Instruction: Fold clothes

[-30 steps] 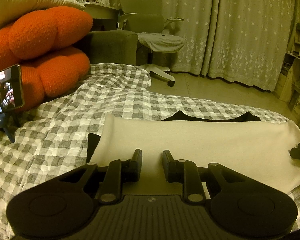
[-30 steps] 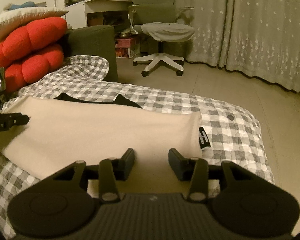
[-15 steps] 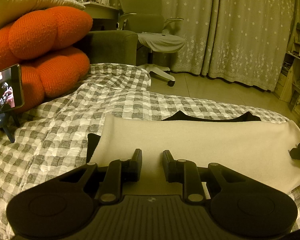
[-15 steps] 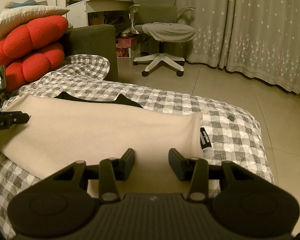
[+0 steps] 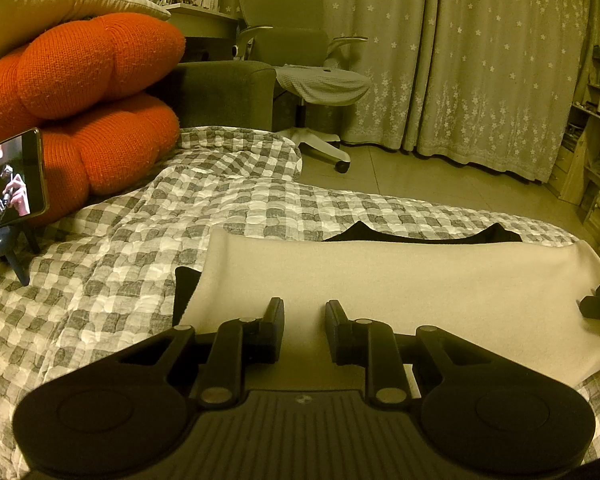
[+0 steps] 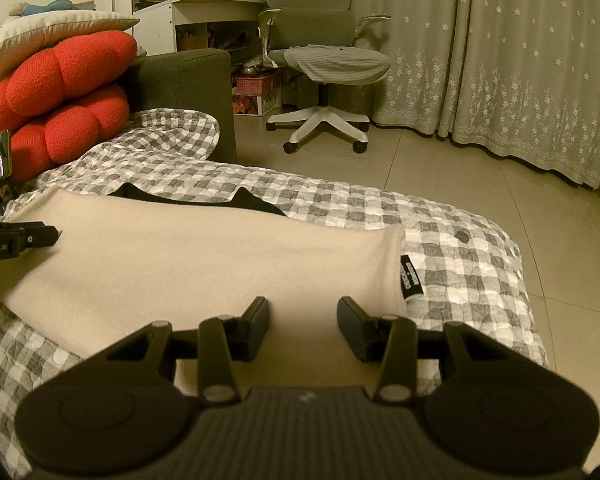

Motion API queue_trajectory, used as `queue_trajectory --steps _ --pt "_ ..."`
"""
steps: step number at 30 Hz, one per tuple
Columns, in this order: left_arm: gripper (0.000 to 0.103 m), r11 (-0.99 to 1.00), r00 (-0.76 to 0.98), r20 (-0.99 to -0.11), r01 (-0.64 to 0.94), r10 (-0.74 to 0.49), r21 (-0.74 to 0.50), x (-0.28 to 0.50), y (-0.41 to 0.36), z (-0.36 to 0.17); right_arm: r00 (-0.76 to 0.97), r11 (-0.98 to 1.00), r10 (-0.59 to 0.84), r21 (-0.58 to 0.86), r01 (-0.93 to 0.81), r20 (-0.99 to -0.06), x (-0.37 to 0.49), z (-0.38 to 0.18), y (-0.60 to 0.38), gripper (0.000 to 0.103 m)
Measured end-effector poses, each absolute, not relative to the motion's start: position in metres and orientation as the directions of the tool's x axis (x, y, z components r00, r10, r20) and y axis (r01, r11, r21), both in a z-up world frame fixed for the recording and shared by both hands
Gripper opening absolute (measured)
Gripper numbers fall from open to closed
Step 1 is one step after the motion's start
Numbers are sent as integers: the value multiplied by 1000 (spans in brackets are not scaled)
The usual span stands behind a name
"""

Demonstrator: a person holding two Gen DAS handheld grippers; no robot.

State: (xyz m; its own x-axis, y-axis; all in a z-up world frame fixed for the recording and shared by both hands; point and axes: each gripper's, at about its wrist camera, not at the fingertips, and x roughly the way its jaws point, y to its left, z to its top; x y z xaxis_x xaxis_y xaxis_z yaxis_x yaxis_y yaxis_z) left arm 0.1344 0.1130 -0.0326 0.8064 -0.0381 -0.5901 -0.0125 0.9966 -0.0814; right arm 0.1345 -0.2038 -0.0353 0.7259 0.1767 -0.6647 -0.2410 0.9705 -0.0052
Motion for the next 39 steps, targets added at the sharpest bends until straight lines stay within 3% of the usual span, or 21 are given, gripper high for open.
queue_trajectory --steps 39 --pt "23 996 805 -591 -14 -39 -84 134 114 -32 731 971 181 1 -239 -658 133 -34 -204 40"
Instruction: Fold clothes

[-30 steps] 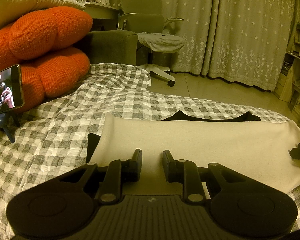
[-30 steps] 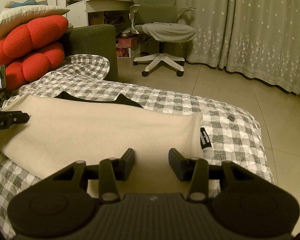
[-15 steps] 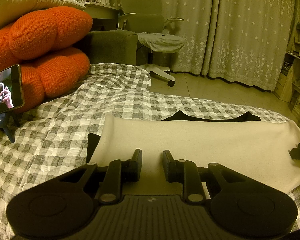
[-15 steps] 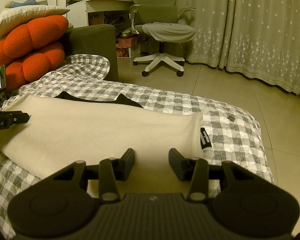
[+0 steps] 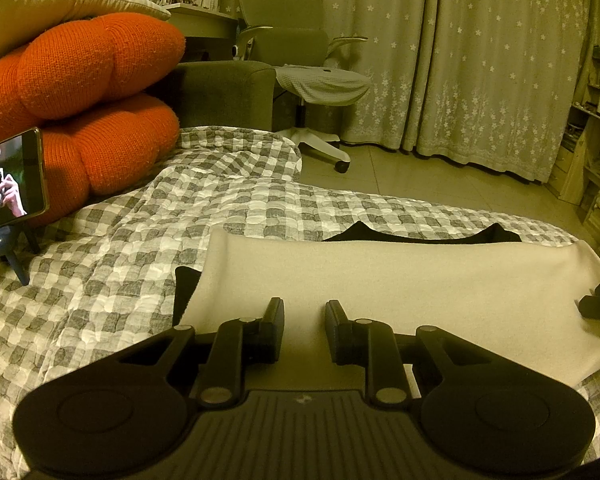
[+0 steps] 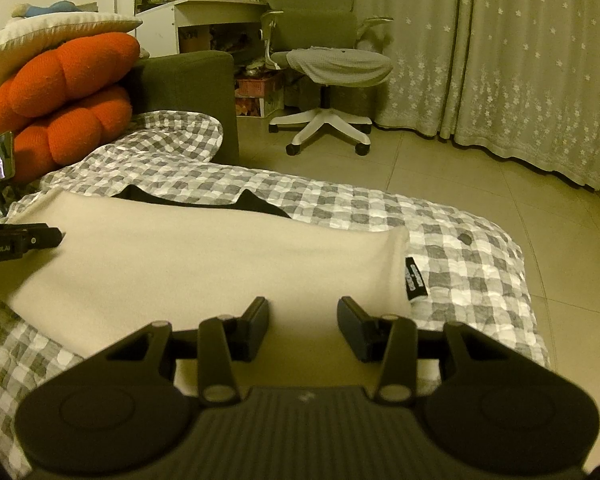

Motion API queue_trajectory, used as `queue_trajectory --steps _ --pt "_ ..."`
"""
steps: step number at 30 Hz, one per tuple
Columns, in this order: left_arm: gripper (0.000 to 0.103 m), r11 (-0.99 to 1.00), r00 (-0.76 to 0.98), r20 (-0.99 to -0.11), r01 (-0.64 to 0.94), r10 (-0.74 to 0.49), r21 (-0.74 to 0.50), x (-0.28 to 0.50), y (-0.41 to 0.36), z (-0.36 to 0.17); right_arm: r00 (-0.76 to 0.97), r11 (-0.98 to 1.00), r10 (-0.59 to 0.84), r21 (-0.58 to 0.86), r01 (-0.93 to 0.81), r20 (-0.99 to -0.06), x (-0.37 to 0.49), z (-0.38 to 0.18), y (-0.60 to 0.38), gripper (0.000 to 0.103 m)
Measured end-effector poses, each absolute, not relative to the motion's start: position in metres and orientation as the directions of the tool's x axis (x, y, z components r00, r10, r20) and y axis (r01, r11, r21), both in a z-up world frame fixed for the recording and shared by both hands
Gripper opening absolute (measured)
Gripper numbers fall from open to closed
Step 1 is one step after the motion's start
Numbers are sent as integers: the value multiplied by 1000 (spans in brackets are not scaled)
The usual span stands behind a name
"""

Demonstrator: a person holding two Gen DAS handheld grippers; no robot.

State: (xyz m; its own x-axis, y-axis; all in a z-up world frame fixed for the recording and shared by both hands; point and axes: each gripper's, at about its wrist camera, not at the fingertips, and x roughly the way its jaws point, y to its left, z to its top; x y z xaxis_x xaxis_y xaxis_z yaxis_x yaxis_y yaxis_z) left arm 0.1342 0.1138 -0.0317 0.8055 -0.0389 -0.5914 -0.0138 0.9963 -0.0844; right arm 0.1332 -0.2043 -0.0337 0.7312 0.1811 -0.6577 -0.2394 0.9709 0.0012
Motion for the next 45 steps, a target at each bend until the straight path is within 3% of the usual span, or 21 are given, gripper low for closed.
queue_trajectory --steps 45 --pt "25 998 806 -591 -7 -33 -65 128 110 -29 734 970 188 6 -243 -652 131 -33 -205 40"
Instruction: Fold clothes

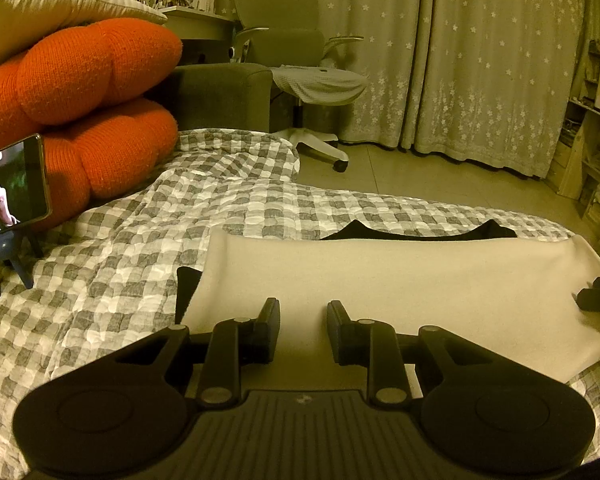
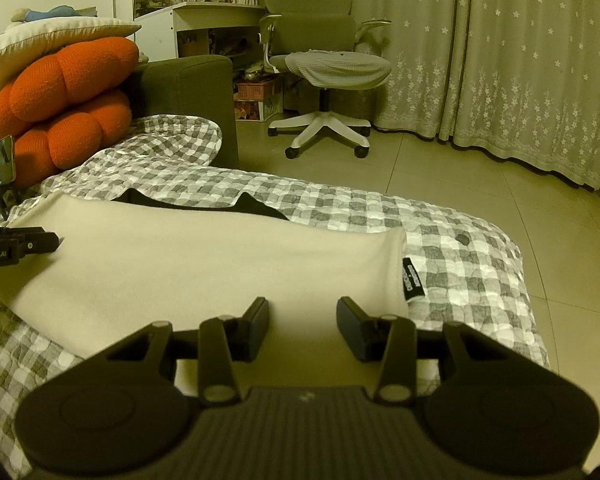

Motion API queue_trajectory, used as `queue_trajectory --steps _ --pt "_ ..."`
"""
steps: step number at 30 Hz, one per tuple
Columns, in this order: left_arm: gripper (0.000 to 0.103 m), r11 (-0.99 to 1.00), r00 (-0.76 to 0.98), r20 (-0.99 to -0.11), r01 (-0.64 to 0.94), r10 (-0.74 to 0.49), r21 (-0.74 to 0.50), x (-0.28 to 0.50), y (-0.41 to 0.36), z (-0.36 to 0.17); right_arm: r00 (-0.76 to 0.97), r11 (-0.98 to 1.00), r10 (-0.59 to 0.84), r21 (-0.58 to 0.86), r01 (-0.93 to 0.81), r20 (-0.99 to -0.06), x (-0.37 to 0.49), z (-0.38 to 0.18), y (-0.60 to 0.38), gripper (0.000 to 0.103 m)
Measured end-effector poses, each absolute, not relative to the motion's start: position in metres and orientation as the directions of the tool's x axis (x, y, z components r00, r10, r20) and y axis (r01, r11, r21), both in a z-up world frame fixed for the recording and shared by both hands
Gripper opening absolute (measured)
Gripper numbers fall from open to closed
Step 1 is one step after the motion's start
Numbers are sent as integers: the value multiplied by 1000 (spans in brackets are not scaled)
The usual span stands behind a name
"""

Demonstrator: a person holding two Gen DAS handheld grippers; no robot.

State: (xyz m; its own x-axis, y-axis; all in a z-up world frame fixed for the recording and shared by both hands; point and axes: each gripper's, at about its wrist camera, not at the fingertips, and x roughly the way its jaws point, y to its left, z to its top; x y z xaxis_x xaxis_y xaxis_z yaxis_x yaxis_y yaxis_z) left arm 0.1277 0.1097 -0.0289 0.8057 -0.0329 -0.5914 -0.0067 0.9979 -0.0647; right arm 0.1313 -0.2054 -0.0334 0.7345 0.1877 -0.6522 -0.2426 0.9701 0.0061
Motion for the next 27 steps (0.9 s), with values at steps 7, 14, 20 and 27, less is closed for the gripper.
queue_trajectory --steps 7,14,20,27 --pt "25 998 805 -592 -7 -34 -67 128 110 -29 735 970 188 6 -242 -652 131 -33 -205 40" --pt "25 998 805 -592 -6 -35 -67 128 111 -29 735 970 187 6 -242 -651 131 -33 -204 40" --pt "26 997 804 -593 -7 -37 -72 129 112 -29 736 970 187 6 -242 -651 130 -33 -204 40" --pt "26 997 804 -593 -6 -40 -75 128 113 -29 737 973 181 8 -232 -651 132 -33 -208 40"
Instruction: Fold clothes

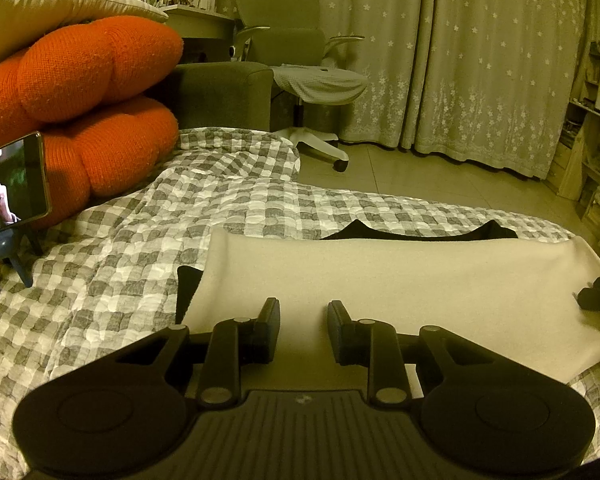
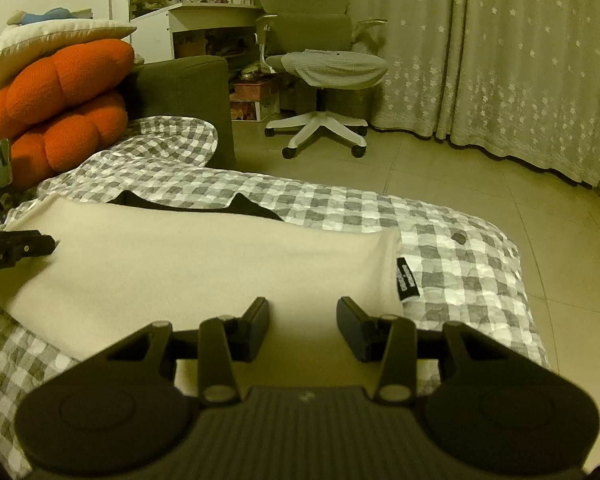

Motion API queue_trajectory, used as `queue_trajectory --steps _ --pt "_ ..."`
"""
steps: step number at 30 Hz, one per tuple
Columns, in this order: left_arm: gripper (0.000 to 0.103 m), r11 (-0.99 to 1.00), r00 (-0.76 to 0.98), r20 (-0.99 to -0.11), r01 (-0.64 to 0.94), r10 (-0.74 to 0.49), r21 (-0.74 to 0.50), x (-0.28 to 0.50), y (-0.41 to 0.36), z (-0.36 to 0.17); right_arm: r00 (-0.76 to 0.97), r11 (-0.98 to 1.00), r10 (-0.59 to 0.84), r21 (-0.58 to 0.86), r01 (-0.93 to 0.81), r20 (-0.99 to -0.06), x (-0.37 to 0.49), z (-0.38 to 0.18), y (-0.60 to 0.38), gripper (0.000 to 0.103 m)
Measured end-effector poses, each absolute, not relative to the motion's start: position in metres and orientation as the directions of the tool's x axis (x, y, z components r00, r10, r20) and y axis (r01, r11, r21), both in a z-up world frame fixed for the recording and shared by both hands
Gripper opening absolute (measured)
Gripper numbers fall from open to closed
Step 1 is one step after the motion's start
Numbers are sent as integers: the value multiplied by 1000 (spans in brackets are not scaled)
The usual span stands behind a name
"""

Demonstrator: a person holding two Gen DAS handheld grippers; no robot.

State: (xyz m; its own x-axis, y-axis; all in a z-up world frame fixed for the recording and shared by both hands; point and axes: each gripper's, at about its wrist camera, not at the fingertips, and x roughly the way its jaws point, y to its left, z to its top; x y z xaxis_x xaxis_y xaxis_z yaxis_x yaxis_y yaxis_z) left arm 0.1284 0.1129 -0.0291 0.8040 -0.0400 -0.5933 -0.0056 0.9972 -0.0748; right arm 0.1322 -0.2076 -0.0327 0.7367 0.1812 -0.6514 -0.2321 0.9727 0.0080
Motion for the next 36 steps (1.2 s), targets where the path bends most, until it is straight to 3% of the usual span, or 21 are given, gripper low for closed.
queue_trajectory --steps 36 --pt "26 997 800 -598 8 -51 -74 128 108 -28 733 968 195 5 -253 -652 131 -34 -202 40"
